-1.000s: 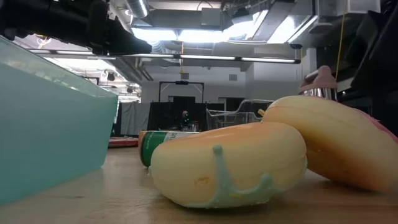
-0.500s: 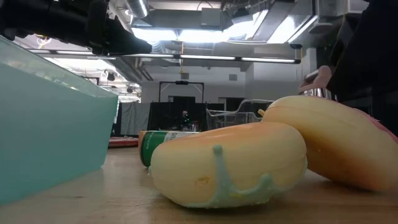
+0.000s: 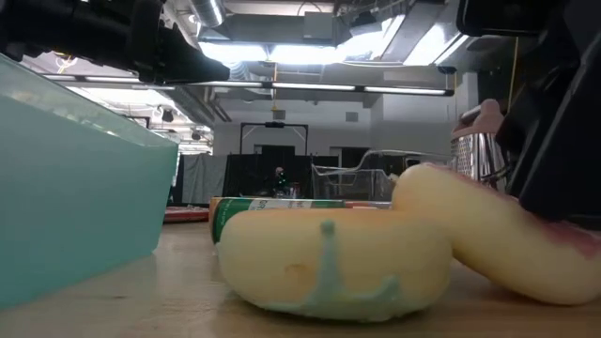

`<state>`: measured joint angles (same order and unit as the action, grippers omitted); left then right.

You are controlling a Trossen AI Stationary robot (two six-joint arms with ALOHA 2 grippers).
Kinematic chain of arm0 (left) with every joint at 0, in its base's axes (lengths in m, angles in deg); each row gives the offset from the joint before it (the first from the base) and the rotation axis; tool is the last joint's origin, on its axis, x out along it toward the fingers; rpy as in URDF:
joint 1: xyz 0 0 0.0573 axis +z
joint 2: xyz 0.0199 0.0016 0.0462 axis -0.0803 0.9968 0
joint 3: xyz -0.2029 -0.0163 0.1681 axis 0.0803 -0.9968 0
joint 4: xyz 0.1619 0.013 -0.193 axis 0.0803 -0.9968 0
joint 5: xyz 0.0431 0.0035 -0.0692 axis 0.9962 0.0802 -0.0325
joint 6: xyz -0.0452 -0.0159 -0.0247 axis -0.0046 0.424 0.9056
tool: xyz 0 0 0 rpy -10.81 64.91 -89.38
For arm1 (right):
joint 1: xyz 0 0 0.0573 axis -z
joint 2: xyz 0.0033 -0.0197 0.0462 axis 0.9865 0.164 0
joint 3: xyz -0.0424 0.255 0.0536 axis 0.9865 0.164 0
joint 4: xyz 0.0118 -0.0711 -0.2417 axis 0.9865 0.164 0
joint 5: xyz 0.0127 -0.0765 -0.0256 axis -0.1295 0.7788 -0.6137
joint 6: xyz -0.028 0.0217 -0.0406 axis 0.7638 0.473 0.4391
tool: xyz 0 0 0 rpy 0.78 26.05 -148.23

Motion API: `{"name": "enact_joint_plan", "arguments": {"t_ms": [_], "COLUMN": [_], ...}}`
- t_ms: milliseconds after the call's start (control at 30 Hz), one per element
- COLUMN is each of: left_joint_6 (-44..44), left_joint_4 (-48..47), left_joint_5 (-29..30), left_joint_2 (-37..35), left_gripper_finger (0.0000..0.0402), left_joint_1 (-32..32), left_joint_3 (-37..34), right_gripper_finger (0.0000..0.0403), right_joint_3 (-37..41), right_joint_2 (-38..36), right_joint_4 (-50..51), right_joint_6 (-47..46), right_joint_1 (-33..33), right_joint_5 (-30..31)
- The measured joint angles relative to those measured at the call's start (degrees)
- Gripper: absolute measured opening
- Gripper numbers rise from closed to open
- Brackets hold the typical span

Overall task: Pick & Place Food Item
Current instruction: Stack the pink donut on top of the orange donut in the black basket

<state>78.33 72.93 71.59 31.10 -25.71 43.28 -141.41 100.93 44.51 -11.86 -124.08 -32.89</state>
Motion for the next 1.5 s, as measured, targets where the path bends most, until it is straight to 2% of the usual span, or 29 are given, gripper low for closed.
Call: {"name": "enact_joint_plan", "arguments": {"t_ms": [300, 500, 733, 967, 1100, 1200, 1333, 1500], "left_joint_6": [0.0, 0.0, 0.0, 0.0, 0.0, 0.0, 0.0, 0.0], "left_joint_4": [0.0, 0.0, 0.0, 0.0, 0.0, 0.0, 0.0, 0.0], "left_joint_5": [0.0, 0.0, 0.0, 0.0, 0.0, 0.0, -0.2, -0.2], "left_joint_2": [0.0, 0.0, 0.0, 0.0, 0.0, 0.0, 0.0, 0.0], "left_gripper_finger": [0.0047, 0.0047, 0.0049, 0.0047, 0.0049, 0.0049, 0.0047, 0.0049], "left_joint_1": [0.0, 0.0, 0.0, 0.0, 0.0, 0.0, 0.0, 0.0], "left_joint_3": [0.0, 0.0, 0.0, 0.0, 0.0, 0.0, 0.0, 0.0], "right_gripper_finger": [0.0072, 0.0012, 0.0005, 0.0002, 0.0001, 0.0001, 0.0001, 0.0000], "right_joint_3": [0.0, 0.0, 0.0, -4.9, -10.6, -16.0, -21.4, -21.8], "right_joint_2": [0.0, 0.0, -1.1, -8.7, -12.7, -13.7, -13.3, -13.0], "right_joint_4": [1.2, 2.1, 0.5, 2.1, 13.1, 29.5, 52.9, 65.0], "right_joint_6": [-1.1, 0.0, 2.7, 11.1, 11.8, 4.0, -14.2, -32.2], "right_joint_1": [1.0, 1.7, 1.8, 1.6, 0.2, -1.2, -3.0, -6.0], "right_joint_5": [1.5, 1.5, 2.0, 6.5, 10.3, 10.5, 4.6, -3.7]}}
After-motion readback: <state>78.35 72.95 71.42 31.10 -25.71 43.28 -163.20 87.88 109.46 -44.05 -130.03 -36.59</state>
